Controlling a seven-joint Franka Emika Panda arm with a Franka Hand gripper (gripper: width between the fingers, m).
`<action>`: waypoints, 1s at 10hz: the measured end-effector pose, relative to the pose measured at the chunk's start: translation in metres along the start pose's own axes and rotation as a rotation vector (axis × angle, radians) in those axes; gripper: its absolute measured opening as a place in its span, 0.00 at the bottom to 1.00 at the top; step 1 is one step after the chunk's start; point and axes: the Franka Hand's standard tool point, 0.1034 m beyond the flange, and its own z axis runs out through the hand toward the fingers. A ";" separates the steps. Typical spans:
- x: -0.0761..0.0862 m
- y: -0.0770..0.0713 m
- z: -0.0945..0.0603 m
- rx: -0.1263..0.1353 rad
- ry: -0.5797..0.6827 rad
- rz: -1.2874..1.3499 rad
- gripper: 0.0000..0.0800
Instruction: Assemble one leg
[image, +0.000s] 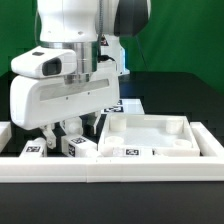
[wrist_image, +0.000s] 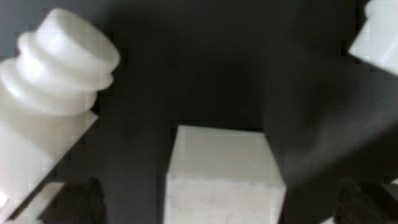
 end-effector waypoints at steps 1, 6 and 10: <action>-0.001 -0.001 0.002 0.002 -0.001 -0.001 0.66; -0.008 0.004 -0.001 -0.004 -0.008 -0.033 0.36; -0.026 0.008 -0.043 -0.021 -0.016 -0.034 0.36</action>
Offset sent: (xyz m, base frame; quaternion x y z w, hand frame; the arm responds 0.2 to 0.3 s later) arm 0.0003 -0.0050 0.0059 0.0032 -0.0048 -0.0139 0.9999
